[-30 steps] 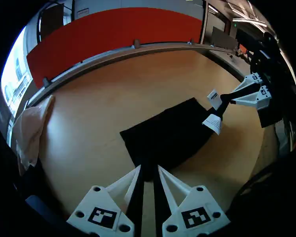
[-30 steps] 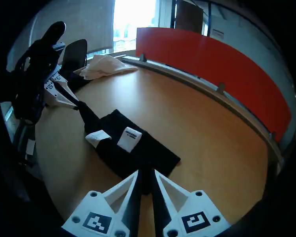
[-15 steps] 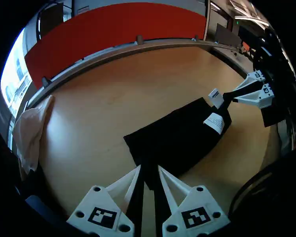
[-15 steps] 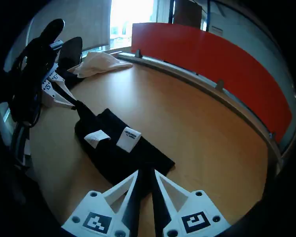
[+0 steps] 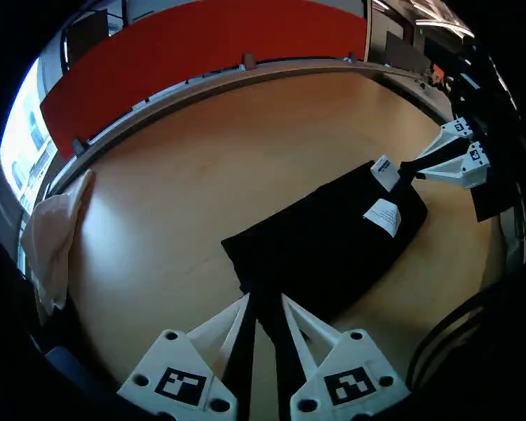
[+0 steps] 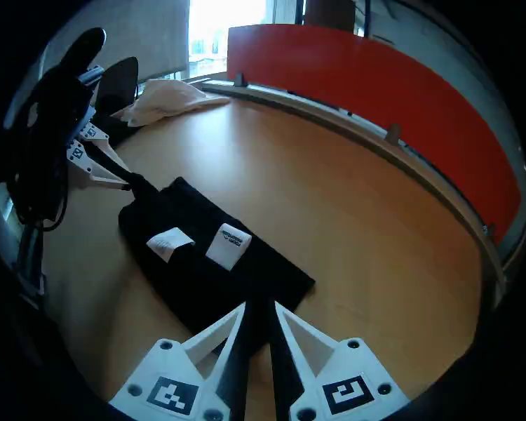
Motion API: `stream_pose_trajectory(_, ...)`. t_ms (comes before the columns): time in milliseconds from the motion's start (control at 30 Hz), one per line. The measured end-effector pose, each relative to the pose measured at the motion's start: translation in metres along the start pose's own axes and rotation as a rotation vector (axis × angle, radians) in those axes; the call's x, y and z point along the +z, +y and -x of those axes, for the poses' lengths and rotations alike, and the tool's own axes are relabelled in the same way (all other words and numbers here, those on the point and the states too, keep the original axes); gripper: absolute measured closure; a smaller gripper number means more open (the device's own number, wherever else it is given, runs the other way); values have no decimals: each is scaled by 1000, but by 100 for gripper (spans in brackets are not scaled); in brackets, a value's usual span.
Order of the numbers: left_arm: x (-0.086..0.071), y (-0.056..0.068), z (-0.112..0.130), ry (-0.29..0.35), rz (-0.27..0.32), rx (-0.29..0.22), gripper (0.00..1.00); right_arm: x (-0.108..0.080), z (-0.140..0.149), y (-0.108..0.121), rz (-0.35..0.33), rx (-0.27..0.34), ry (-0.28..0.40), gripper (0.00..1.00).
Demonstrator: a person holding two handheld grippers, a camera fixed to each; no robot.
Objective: Fold towel
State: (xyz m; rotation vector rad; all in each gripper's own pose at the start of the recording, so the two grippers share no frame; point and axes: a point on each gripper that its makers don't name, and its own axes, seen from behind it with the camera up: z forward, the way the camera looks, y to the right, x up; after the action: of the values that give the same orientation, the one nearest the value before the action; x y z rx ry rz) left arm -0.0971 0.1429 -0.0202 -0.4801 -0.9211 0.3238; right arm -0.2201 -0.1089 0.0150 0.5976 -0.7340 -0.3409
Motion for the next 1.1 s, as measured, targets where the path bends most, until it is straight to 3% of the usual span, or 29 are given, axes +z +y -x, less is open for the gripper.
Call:
stream_pose_trajectory(233, 12, -3, 0, -4, -10, -1, 82, 11, 7, 4, 5, 26, -10, 85)
stream_pose_trajectory(400, 20, -6, 2, -11, -19, 1, 75, 18, 10, 7, 14, 44, -17, 83)
stream_pose_trajectory(767, 36, -12, 5, -25, -42, -7, 72, 31, 16, 19, 47, 52, -29, 72)
stream_pose_trajectory(1033, 43, -20, 0, -24, -60, 11, 61, 36, 17, 26, 68, 62, -33, 65)
stream_pose_trajectory(1100, 44, -22, -1, -24, -64, 13, 51, 37, 16, 28, 73, 66, -32, 64)
